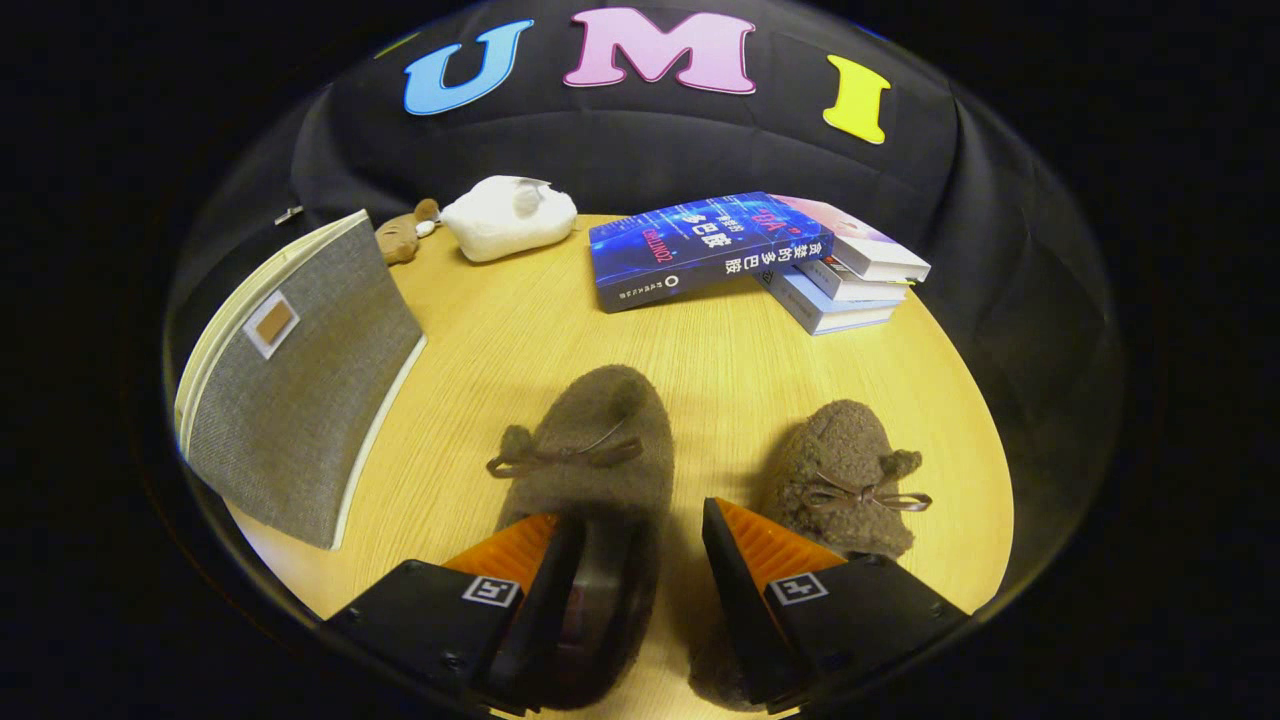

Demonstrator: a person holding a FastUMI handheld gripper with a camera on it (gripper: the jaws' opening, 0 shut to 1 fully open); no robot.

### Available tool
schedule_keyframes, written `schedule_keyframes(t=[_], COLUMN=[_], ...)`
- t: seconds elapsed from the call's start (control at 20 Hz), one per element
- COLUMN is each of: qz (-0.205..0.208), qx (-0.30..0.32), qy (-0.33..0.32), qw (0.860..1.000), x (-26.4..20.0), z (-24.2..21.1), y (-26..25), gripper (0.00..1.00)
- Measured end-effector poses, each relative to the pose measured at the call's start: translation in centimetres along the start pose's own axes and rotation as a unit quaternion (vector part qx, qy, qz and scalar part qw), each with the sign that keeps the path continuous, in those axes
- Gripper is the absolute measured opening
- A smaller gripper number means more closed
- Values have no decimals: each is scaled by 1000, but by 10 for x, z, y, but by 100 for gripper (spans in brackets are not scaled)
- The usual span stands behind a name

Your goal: Open the storage box then place both shoes into the box .Put the left shoe in first, then the right shoe, with the right side of both shoes facing outward in a uniform manner.

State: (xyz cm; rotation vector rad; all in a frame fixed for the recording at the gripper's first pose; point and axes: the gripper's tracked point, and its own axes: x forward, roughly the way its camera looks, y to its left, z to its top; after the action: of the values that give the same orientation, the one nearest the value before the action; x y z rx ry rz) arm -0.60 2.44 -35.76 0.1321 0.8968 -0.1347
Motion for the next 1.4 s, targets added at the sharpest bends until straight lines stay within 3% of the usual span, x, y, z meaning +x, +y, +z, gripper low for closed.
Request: schedule_keyframes(t=[0.1, 0.35, 0.6, 0.9, 1.15, 1.4], qz=[-7, -19, -16, 14, 58, 107], qx=[12, 43, 61, 68, 79, 89], qy=[7, 20, 2, -48, -74, -75], qw=[1000, 999, 998, 996, 992, 987], x=[8, 11, -14, -76, -127, -144], z=[0, -2, 17, 75, 134, 171], y=[-3, -7, -1, 31, 94, 177], gripper=[65, 6, 5, 5, 5, 5])
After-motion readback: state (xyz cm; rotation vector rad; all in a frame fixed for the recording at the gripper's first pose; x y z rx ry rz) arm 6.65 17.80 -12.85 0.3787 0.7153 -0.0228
